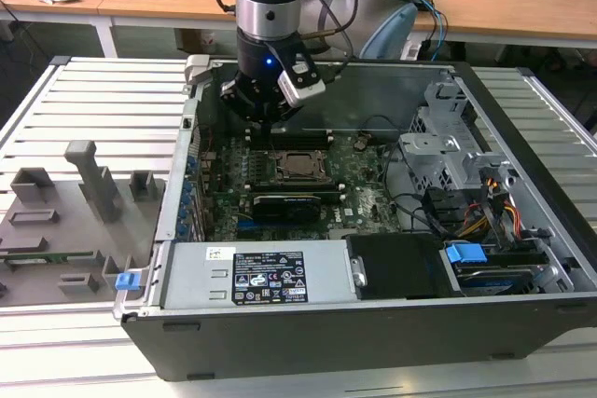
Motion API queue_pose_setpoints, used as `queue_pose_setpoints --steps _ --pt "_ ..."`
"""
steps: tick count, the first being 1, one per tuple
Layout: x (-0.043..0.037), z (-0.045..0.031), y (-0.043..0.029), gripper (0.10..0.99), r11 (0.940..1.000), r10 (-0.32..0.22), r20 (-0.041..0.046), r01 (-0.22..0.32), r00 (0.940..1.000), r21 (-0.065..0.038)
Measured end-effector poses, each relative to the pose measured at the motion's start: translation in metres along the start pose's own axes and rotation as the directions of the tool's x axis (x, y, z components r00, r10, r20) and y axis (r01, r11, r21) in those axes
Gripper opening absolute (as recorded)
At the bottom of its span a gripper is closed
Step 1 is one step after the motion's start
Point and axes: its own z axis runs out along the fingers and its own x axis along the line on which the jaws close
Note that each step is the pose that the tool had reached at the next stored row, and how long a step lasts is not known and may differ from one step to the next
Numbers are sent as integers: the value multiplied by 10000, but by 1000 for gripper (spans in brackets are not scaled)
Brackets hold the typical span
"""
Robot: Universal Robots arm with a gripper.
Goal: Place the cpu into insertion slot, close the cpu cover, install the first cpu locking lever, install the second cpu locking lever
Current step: 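Install the first cpu locking lever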
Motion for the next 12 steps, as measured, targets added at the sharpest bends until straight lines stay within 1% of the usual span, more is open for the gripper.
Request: queue_pose_setpoints --steps 5,12 --pt "45 1 6 106 10000 -1 0 1 10000 0" --pt "88 3 10 106 10000 -2 0 2 10000 0"
